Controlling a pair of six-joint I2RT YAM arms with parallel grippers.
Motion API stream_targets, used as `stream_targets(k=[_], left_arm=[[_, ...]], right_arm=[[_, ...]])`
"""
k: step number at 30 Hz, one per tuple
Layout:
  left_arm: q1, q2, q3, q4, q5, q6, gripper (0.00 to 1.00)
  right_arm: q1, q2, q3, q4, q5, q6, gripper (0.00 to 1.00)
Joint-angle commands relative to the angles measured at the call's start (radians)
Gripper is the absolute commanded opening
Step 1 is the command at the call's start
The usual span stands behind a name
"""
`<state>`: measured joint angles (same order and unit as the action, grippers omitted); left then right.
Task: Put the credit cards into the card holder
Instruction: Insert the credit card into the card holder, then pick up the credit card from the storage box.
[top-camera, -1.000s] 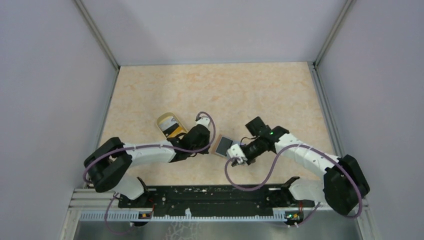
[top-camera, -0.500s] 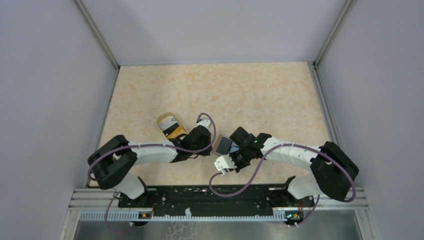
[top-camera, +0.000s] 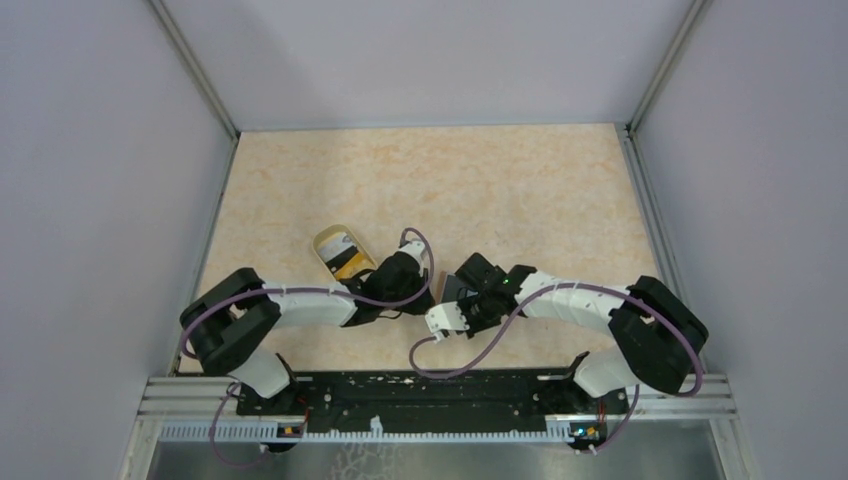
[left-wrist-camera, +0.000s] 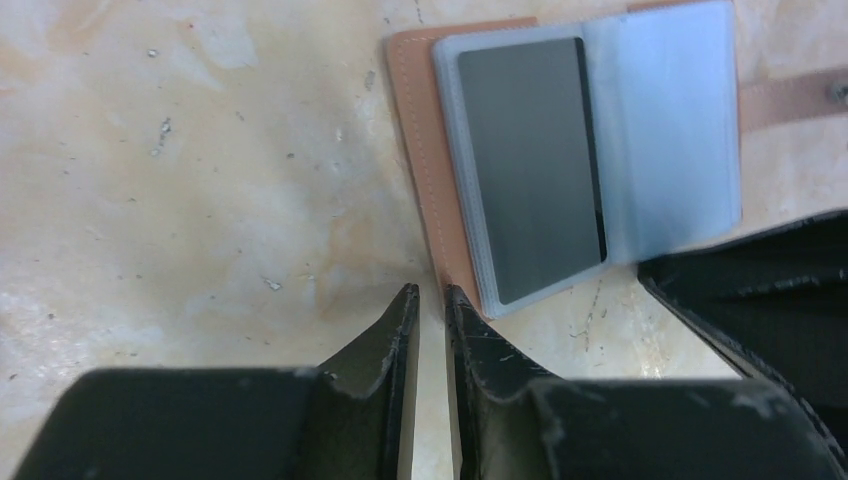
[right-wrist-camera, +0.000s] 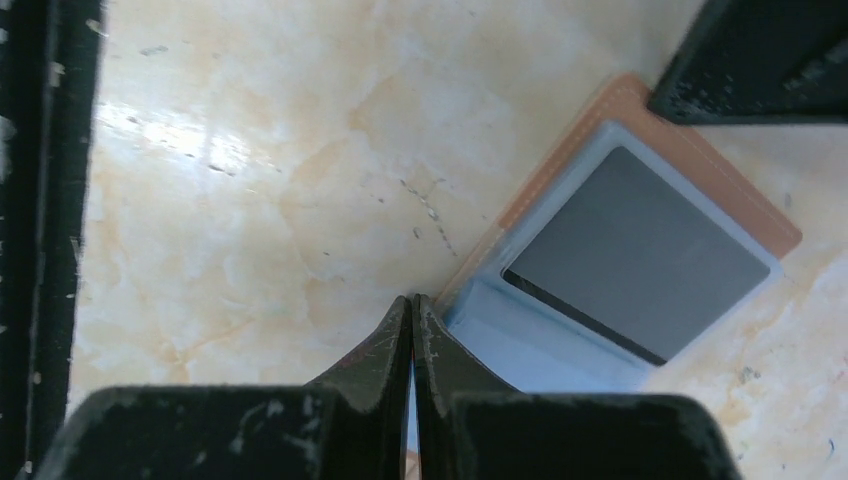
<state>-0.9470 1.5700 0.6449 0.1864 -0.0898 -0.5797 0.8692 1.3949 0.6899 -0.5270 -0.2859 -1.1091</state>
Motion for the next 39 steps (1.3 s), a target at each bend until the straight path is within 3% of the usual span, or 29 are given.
stream_targets(k=[1,6,10,14,17,23,26,29,39], left_arm=[[0.001,0.016,-0.023,0.041,0.070,-0.018,0.22],[0.001,-0.007,-0.023,0.051,0.063,-0.020,0.22],[0.001,-0.104,-0.033,0.026,0.000,0.008,0.26],[0.002,-0.247,-0.029,-0.086,-0.179,0.069,0.41],[0.007,-0.295,-0.003,-0.194,-0.293,0.139,0.60],[0.162,-0.280,0.094,-0.411,-0.254,0.267,0.90],[0.248,-0.287,0.108,-0.429,-0.186,0.325,0.93],[0.280,-0.301,0.122,-0.443,-0.185,0.393,0.98],[0.421,-0.263,0.162,-0.463,-0.038,0.473,0.98]], right_arm=[[-0.041,-0.006,0.030,0.050,0.113,0.070,0.00],[-0.121,-0.064,0.033,0.048,0.039,0.089,0.03],[-0.136,-0.114,0.062,-0.025,-0.140,0.074,0.14],[-0.139,-0.121,0.151,-0.088,-0.215,0.136,0.28],[-0.153,-0.091,0.256,-0.169,-0.251,0.189,0.33],[-0.206,0.020,0.471,-0.376,-0.438,0.168,0.41],[-0.222,0.087,0.559,-0.423,-0.533,0.188,0.42],[-0.237,0.096,0.521,-0.337,-0.612,0.259,0.43],[-0.276,0.055,0.424,-0.268,-0.591,0.287,0.43]])
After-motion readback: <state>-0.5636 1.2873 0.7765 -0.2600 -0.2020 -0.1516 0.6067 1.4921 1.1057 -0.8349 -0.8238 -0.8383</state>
